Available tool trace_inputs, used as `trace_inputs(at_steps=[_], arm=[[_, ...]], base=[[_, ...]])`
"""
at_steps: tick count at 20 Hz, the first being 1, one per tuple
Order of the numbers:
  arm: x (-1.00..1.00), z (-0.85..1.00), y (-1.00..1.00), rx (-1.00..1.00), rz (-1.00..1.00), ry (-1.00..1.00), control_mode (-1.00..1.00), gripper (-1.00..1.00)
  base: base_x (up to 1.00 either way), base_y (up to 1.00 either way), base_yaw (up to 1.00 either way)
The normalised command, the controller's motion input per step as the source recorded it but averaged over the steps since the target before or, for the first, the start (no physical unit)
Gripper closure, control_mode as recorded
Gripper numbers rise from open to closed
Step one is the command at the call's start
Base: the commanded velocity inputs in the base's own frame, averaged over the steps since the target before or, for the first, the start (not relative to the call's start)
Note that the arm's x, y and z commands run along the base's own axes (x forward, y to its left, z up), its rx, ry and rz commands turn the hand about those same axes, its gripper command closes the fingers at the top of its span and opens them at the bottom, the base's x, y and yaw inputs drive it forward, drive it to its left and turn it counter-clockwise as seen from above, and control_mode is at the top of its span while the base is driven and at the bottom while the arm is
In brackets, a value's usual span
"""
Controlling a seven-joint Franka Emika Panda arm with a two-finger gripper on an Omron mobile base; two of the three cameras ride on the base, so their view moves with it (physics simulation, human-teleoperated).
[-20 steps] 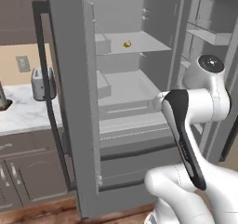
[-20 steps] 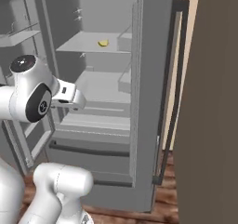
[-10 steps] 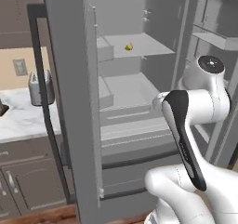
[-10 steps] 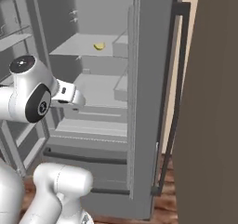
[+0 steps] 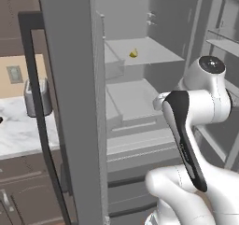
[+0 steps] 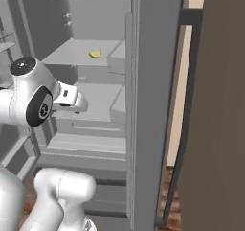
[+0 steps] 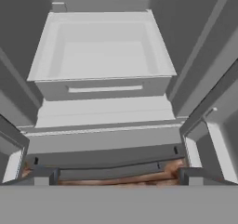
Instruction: Grab the garlic and lemon wedge from the fridge, place them in the blender, close the lid, and turn on the blender to create a marinade.
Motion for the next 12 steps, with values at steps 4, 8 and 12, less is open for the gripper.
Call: trace_inputs(at_steps=[4, 8, 12], arm=[[0.00, 0.00, 0.00, 0.00, 0.00, 0.00, 1.00, -1.00], [0.00, 0.00, 0.00, 0.00, 0.00, 0.00, 1.00, -1.00], [0.09, 0.00, 0.04, 0.00, 0.00, 0.00, -1.00, -1.00]], base=[[0.51, 0.07, -0.03], [0.43, 0.14, 0.00], [0.17, 0.06, 0.00]])
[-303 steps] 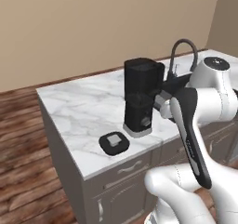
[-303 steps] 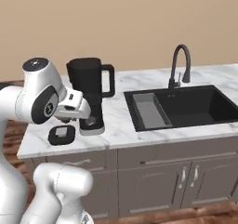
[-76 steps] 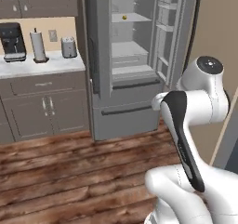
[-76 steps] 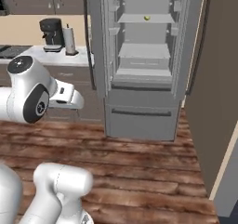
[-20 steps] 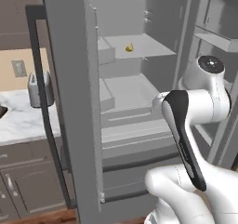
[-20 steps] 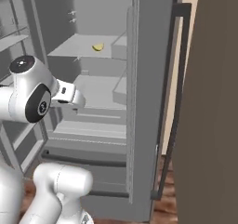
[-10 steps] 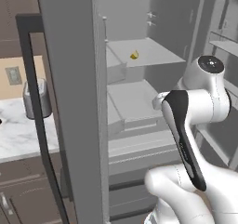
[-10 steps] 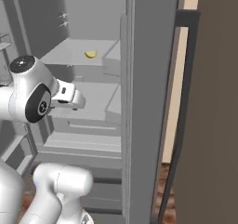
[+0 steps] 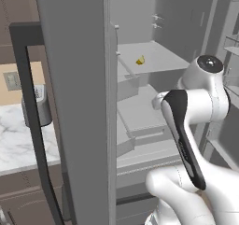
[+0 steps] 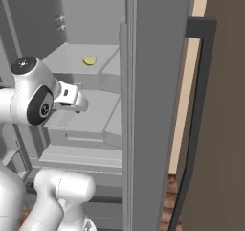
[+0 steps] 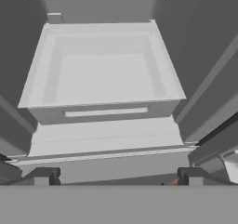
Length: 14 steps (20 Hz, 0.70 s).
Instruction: Grab the garlic and lemon wedge from the fridge, place them in the blender, close the lid, and turn on the blender to create a marinade.
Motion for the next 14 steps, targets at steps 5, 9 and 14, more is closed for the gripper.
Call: trace_inputs(at_steps=[5, 9, 14], arm=[[0.01, 0.10, 0.02, 0.00, 0.00, -0.11, -1.00, -1.00], [0.00, 0.47, 0.14, 0.00, 0.00, -0.25, -1.00, -1.00], [0.07, 0.49, 0.28, 0.00, 0.00, -0.24, -1.00, -1.00]], base=[[0.00, 0.00, 0.00], [0.00, 0.00, 0.00], [0.00, 0.00, 0.00]])
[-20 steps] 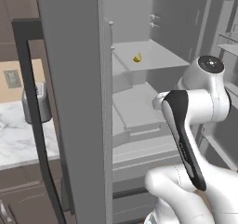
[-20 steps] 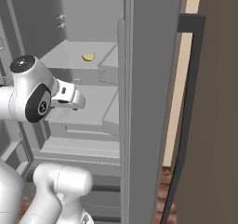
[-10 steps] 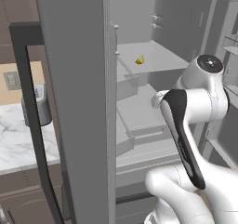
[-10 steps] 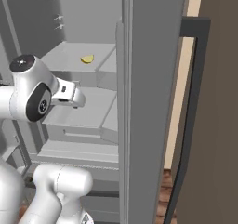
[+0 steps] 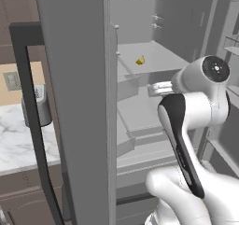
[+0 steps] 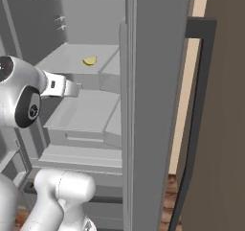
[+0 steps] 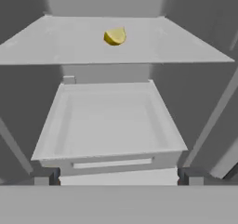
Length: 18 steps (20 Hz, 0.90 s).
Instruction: Grab the garlic and lemon wedge from the fridge, place them in the blender, close the lid, and turn on the blender to create a marinade.
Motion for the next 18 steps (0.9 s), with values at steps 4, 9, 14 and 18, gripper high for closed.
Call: trace_inputs(at_steps=[4, 9, 14, 18], arm=[[0.14, 0.39, 0.21, 0.00, 0.00, -0.14, -1.00, -1.00], [0.33, 0.31, 0.00, 0.00, 0.00, -0.01, -1.00, -1.00], [0.52, 0.05, 0.00, 0.00, 0.00, 0.01, -1.00, -1.00], [0.52, 0.00, 0.00, 0.00, 0.00, 0.05, -1.00, -1.00]], base=[[0.00, 0.00, 0.00], [0.00, 0.00, 0.00], [0.00, 0.00, 0.00], [0.00, 0.00, 0.00]])
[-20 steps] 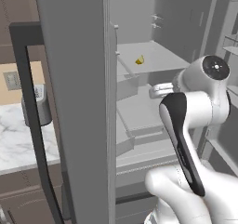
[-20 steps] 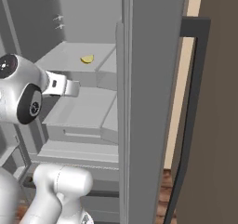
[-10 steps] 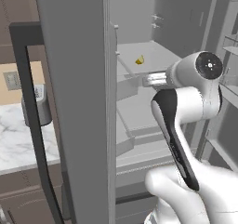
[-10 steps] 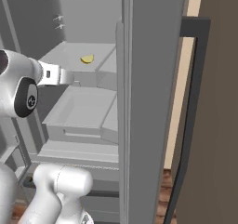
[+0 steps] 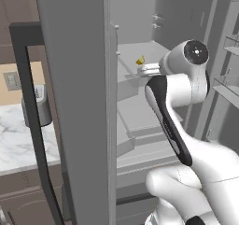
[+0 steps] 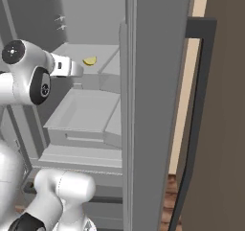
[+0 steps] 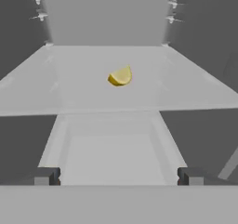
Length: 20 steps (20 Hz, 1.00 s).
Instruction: Grab the garlic and lemon wedge from the fridge, place them in the blender, close the lid, and turn on the blender to create a marinade.
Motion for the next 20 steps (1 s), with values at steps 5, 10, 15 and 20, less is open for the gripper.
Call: trace_inputs(at_steps=[5, 10, 15, 20], arm=[[0.51, 0.00, 0.00, 0.00, 0.00, 0.04, -1.00, -1.00], [0.54, 0.00, 0.00, 0.00, 0.00, 0.02, -1.00, -1.00], [0.49, 0.00, 0.00, 0.00, 0.00, 0.02, -1.00, -1.00], [0.38, -0.01, 0.00, 0.00, 0.00, 0.02, -1.00, -1.00]], base=[[0.00, 0.00, 0.00], [0.00, 0.00, 0.00], [0.00, 0.00, 0.00], [0.00, 0.00, 0.00]])
